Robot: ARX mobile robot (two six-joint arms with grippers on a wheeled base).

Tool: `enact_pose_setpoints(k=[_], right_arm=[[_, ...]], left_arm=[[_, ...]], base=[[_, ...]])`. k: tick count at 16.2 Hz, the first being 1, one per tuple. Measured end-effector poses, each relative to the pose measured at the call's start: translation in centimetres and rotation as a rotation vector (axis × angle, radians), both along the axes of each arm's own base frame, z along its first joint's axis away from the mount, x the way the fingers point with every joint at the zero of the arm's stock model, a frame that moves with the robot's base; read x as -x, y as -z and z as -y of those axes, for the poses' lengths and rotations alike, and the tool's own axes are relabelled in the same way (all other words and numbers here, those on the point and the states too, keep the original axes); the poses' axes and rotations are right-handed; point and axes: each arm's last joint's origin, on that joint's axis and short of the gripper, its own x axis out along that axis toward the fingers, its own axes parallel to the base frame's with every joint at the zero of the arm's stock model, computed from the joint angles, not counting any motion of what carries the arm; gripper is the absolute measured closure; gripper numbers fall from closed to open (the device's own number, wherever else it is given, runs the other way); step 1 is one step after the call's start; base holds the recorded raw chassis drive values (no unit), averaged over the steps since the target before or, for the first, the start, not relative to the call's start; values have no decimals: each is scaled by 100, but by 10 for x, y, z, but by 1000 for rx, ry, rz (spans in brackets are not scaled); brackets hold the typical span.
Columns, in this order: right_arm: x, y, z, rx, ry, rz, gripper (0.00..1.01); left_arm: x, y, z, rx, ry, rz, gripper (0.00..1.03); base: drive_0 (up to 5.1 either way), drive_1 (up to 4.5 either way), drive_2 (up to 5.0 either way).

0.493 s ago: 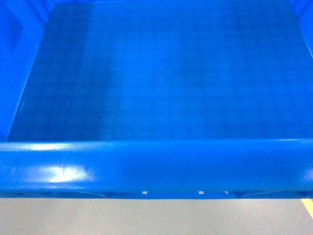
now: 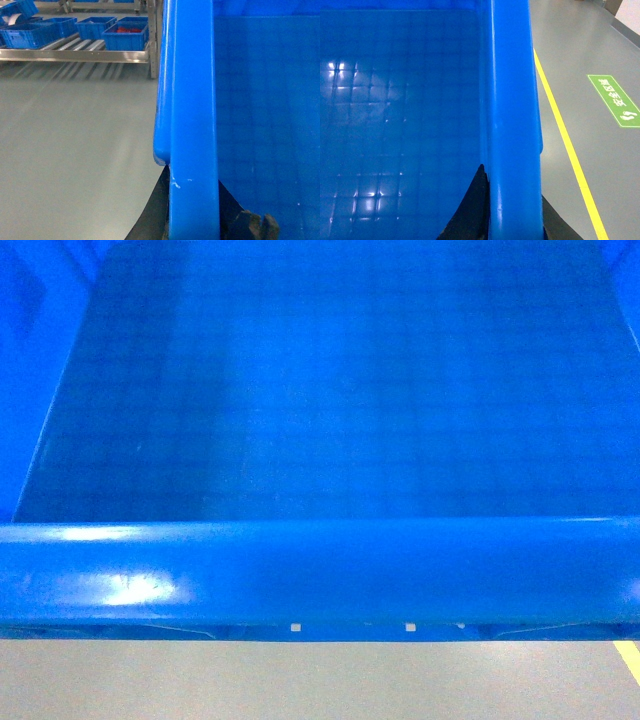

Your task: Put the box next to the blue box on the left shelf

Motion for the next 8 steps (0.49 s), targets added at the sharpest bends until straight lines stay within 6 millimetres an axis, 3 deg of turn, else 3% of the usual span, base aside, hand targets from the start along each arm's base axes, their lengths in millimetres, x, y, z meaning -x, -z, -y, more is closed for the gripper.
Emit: enact_pose_setpoints(k=[8], right_arm=[[0,0,0,2,0,-5,92]], left_arm=[[0,1,0,-2,0,-6,94]], base=[[-4,421,-428]])
